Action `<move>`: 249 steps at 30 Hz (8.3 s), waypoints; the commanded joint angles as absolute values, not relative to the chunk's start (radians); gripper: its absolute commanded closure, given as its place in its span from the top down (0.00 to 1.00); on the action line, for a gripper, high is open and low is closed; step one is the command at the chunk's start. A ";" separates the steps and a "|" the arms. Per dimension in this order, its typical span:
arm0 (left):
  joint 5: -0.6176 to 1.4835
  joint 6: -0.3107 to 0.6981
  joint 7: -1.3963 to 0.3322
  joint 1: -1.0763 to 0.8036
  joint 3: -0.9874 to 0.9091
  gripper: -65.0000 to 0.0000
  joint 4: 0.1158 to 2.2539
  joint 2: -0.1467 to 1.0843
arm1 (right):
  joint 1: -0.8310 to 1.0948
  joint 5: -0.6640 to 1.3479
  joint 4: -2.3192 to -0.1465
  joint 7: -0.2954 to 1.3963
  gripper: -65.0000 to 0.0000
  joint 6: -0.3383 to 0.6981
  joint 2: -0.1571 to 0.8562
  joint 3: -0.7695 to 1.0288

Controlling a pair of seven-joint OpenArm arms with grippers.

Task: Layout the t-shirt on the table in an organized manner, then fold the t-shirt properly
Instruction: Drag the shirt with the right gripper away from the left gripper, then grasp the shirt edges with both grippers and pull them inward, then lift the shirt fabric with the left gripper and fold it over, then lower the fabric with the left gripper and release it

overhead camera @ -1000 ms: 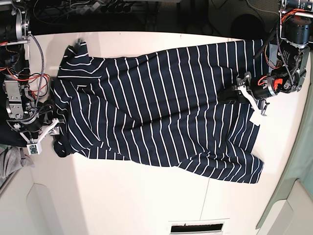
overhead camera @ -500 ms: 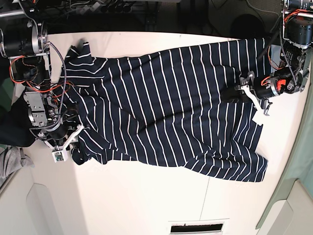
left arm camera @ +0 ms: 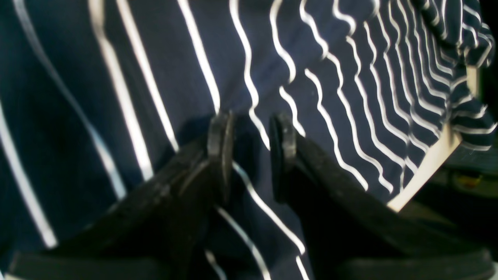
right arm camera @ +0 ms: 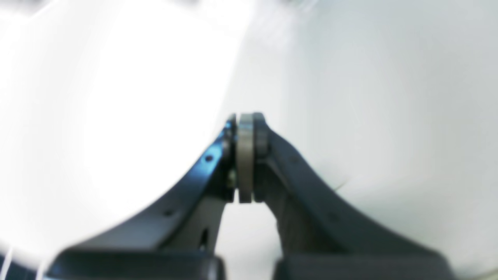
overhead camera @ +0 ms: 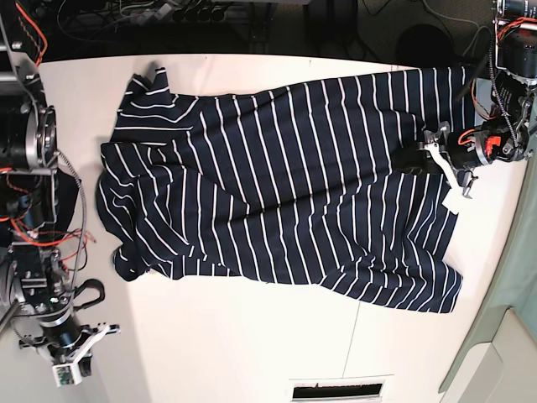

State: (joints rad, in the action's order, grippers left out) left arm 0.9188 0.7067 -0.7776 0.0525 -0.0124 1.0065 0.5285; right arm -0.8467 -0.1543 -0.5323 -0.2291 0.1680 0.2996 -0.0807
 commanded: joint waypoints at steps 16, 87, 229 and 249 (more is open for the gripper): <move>0.838 0.698 -0.684 0.069 -0.018 0.30 1.014 0.710 | -0.598 0.067 -0.544 -0.191 0.53 0.458 0.276 -0.078; 0.599 0.693 -0.531 0.028 0.115 0.00 1.153 0.482 | -0.315 0.083 -0.771 -0.077 0.00 0.249 0.242 -0.067; 0.875 0.698 -0.663 0.087 0.426 0.08 1.417 0.192 | -0.540 -0.009 -0.727 -0.074 0.00 0.311 0.271 0.076; 1.024 0.698 -0.812 0.083 0.179 0.46 1.589 0.262 | -0.291 0.422 -1.038 0.170 0.51 0.565 0.220 0.342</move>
State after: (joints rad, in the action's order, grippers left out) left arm 0.9955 0.6861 -0.8310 0.0654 0.1818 1.5707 0.2634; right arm -0.2794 0.4110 -1.0245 0.1936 0.5522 0.2100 0.3374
